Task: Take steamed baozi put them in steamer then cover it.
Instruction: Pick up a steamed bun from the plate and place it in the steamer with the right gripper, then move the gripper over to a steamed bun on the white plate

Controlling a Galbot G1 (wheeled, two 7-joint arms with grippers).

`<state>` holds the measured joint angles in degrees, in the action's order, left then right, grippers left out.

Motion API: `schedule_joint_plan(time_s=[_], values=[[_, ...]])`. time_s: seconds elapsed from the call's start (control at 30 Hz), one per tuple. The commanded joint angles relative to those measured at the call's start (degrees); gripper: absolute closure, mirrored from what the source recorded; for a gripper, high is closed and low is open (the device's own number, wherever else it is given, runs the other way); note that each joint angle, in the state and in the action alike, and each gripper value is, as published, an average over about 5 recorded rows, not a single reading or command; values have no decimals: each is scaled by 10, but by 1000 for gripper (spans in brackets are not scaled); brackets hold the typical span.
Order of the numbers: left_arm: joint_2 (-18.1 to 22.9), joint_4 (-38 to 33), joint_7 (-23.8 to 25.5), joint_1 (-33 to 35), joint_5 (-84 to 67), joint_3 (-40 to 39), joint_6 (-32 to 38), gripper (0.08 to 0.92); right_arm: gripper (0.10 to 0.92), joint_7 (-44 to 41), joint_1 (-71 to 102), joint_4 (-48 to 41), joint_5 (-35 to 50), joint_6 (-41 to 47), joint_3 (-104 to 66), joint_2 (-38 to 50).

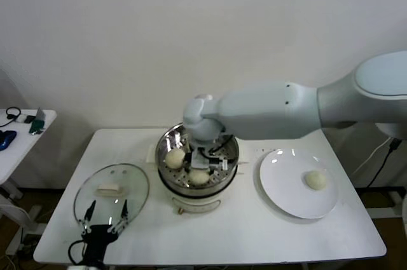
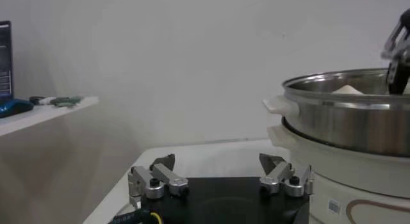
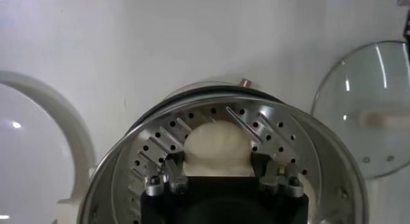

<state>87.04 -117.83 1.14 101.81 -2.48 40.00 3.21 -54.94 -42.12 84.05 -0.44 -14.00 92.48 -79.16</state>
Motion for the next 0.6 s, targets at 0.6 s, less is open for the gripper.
schedule_joint_plan(time_s=[0.6], values=[[-5, 4, -1, -1, 6, -4, 2, 177, 202, -91, -229, -64, 344, 33, 146, 202]])
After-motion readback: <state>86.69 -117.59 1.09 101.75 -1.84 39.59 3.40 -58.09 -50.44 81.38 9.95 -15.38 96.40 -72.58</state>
